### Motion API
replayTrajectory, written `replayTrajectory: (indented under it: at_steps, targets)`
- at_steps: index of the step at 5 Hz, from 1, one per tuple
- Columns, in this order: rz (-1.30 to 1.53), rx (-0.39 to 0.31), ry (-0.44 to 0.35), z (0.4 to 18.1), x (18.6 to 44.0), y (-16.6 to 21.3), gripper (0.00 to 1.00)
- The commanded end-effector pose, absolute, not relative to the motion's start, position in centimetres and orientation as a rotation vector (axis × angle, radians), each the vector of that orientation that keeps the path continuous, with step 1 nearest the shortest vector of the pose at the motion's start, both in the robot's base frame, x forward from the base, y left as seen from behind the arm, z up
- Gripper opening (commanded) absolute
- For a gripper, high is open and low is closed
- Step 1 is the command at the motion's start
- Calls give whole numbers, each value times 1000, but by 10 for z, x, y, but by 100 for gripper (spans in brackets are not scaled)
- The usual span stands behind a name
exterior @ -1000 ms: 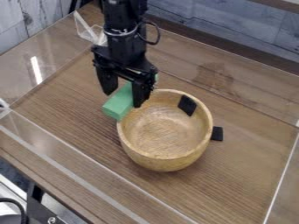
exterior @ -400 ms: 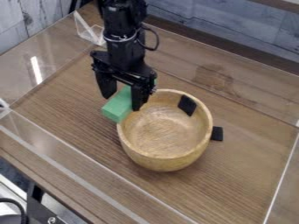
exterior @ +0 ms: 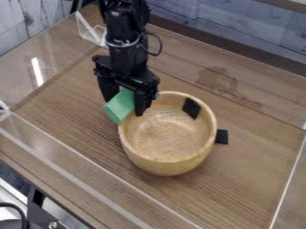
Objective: Move green stick from inside the wooden bowl to the table next to it
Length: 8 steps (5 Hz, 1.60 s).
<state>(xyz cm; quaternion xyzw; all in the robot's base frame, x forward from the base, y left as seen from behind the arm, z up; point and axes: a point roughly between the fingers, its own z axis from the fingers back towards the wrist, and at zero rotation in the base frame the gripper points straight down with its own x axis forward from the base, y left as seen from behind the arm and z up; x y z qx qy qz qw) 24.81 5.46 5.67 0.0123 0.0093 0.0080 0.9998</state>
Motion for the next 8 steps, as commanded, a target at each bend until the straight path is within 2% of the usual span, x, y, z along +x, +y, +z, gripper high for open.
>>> replayTrajectory:
  at_steps: [1,8]
  targets:
    - [32,37,3,59,251,57,0]
    - [62,-21,60,75,250,49,0]
